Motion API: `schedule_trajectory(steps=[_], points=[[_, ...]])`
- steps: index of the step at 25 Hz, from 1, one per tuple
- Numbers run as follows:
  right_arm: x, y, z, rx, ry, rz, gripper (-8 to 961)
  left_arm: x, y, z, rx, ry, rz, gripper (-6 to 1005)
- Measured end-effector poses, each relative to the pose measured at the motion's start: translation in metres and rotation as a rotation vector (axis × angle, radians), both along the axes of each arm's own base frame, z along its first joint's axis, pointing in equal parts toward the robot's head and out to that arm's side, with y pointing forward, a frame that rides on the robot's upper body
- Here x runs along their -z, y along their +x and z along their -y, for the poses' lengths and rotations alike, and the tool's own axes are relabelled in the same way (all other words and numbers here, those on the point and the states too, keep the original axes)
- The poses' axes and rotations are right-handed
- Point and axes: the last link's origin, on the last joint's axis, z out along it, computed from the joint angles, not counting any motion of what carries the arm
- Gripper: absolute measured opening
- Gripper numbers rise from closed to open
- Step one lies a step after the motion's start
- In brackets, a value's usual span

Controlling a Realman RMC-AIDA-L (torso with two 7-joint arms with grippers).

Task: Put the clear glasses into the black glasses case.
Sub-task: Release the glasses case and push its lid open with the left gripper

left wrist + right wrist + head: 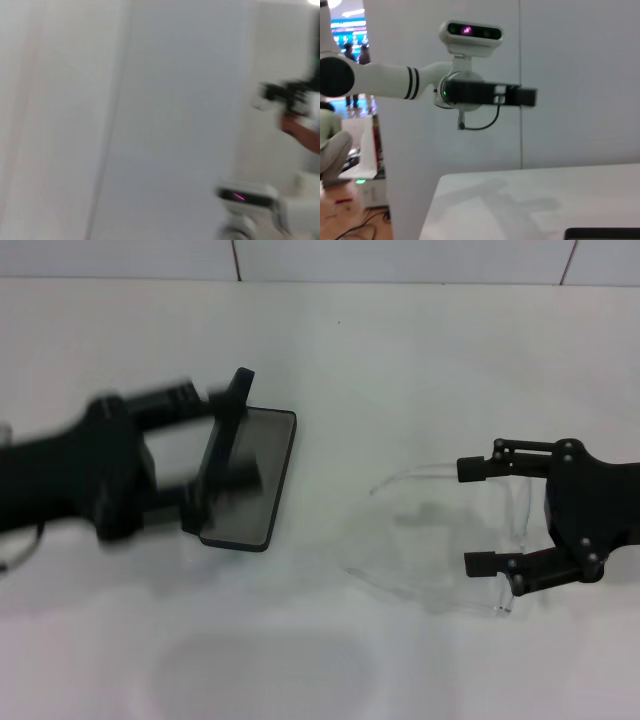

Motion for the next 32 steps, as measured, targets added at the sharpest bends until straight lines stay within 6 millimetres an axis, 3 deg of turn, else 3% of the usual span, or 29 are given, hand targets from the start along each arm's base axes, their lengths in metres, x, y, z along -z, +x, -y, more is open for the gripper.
schedule_trajectory(steps=[3,7,11,16,18,21,27,32], points=[[-0.004,0.008,0.002,0.033,0.022,-0.019,884,-0.015,0.010,-0.031,-0.175,-0.063,0.004,710],[-0.008,0.014,0.007,0.056,0.043,-0.038,884,-0.023,0.023,-0.058,-0.295,-0.138,-0.058,709],[-0.013,0.017,0.007,0.070,0.067,-0.056,884,-0.020,0.039,-0.084,-0.436,-0.193,-0.307,709],[-0.015,0.021,0.009,0.086,0.080,-0.072,884,0.004,0.053,-0.110,-0.674,-0.205,-0.676,709],[-0.015,0.023,0.011,0.092,0.081,-0.080,884,0.006,0.055,-0.112,-0.682,-0.204,-0.705,709],[-0.013,0.026,0.012,0.103,0.078,-0.088,884,0.026,0.064,-0.122,-0.741,-0.157,-0.877,709],[-0.012,0.027,0.012,0.104,0.080,-0.098,883,0.048,0.065,-0.129,-0.769,-0.119,-0.959,708],[-0.011,0.026,0.011,0.102,0.079,-0.103,883,0.054,0.057,-0.135,-0.811,-0.105,-0.985,708]])
